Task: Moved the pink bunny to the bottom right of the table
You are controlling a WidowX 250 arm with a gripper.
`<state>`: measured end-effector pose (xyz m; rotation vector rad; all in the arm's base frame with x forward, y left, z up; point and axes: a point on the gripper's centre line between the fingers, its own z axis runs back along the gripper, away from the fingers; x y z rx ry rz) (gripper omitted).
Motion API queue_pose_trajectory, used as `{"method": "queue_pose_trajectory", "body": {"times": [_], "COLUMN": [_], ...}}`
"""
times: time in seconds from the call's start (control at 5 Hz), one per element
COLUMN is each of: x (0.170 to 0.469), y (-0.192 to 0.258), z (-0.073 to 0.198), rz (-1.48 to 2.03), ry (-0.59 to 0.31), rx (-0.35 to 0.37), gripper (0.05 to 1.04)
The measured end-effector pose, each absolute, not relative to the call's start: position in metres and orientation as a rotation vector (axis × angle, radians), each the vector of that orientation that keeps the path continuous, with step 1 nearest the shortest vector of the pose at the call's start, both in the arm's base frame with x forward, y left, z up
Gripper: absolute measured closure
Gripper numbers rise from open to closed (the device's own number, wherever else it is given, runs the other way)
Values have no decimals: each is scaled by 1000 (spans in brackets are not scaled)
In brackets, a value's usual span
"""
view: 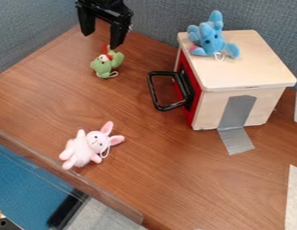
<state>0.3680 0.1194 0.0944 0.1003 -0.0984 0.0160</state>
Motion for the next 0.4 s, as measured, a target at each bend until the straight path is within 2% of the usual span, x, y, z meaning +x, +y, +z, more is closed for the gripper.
{"method": "queue_pose_trajectory", "body": {"times": [0.2,0.4], "x": [363,335], "y": [117,99], "z": [78,74], "rz": [7,-126], "ry": [-57,-69], "rx": [80,26], "gripper": [83,83]}}
